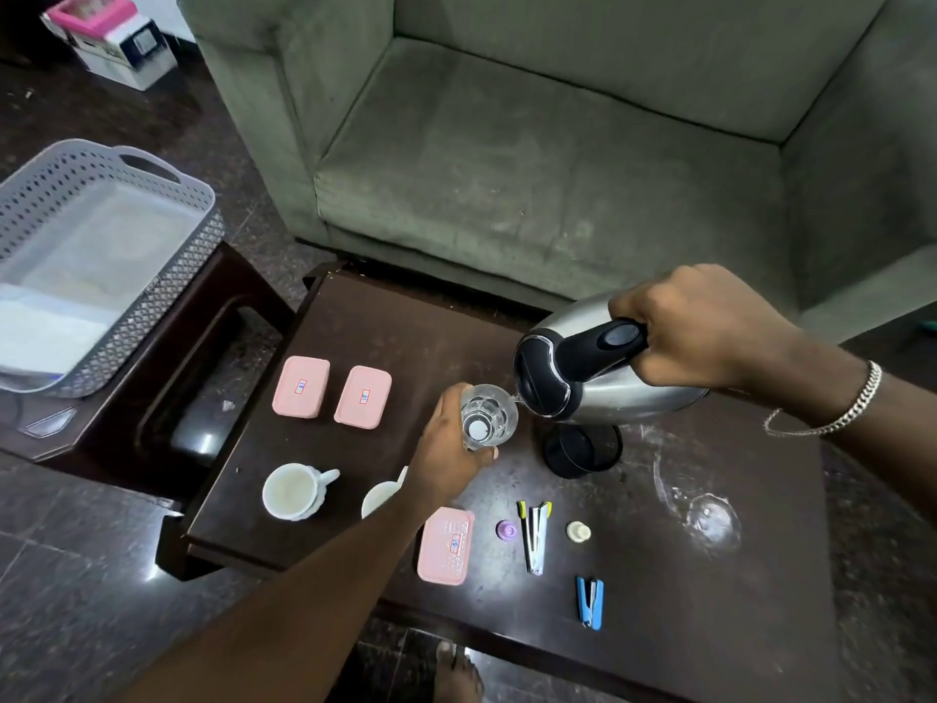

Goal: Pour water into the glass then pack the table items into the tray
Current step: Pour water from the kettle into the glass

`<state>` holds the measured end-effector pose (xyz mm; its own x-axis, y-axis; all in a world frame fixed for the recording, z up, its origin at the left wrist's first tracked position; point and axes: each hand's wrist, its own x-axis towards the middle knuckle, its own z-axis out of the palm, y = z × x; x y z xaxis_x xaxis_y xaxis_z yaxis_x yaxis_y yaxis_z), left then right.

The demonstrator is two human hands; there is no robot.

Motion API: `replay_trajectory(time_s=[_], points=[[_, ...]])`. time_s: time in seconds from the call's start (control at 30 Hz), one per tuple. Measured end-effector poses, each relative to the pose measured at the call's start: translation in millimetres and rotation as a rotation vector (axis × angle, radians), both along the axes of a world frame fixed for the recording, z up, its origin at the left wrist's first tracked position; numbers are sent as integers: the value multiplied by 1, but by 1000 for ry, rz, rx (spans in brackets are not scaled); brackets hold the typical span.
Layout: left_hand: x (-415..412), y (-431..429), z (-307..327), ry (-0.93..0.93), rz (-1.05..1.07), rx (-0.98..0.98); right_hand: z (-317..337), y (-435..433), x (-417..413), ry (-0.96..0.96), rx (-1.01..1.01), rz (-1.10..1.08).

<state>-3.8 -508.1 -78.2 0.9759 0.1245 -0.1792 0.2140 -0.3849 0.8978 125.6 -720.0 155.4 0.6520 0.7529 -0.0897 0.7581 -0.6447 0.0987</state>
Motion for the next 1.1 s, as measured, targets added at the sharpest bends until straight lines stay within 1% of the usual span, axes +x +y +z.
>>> replay_trajectory(time_s=[0.3,0.4,0.53,0.77,1.1], points=[[2,6,-9,5,2,9,5,4,7,-76,-111,-1],[3,8,-10,2,1,3,9,7,7,-100,-120,9],[5,8,-11,8,-24,-9,13,10,3,-96,-106,7],[10,10,-13,20,-62,-32,14,7,0,-107,-163,-5],[8,12,-18,64,-86,-3,28,-2,-3,-120,-193,-30]])
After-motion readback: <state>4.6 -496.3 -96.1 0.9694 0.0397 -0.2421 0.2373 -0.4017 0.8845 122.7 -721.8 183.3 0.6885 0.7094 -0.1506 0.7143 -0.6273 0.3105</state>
